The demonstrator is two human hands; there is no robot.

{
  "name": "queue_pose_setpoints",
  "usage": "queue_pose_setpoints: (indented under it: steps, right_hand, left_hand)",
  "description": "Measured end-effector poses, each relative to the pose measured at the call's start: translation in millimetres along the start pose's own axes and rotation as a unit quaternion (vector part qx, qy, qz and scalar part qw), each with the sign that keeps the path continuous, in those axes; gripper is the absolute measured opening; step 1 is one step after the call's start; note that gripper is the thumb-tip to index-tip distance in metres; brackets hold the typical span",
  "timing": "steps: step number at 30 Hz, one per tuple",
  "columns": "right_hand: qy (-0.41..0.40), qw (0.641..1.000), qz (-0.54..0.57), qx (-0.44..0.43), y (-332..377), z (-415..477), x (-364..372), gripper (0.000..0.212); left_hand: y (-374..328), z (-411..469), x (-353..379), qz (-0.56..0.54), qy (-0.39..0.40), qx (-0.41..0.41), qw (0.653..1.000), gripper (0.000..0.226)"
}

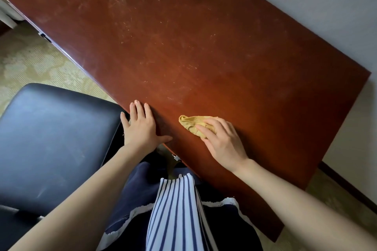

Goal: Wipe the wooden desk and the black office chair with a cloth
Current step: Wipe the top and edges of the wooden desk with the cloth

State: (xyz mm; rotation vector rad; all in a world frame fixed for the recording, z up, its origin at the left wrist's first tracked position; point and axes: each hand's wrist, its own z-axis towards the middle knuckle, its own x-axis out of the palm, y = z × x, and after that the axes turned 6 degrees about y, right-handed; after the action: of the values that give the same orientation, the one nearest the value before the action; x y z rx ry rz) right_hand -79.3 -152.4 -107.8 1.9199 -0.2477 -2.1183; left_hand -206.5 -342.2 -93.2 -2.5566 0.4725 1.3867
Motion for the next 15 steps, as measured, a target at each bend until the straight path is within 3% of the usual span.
queue_pose_setpoints:
  steps: [3, 6, 10, 15]
  right_hand:
    - [-0.005, 1.0, -0.007, -0.015, -2.8, 10.8, -4.1, 0.03]
    - [-0.011, 1.0, -0.011, 0.022, -9.5, 30.1, -8.0, 0.029]
    - [-0.01, 0.987, 0.005, 0.161, -24.1, 71.9, -10.9, 0.028]
    - [-0.07, 0.943, 0.051, 0.322, -19.6, 128.2, 1.8, 0.033]
  left_hand:
    - [1.6, 0.2, -0.9, 0.008, 0.001, 0.006, 1.0, 0.121]
    - [6.3, -0.2, -1.9, 0.0, 0.008, 0.011, 1.0, 0.117]
    - [11.7, -3.3, -2.7, -0.018, 0.013, 0.014, 1.0, 0.109]
    - [20.9, -12.9, 1.5, -0.049, 0.004, -0.001, 0.999, 0.106]
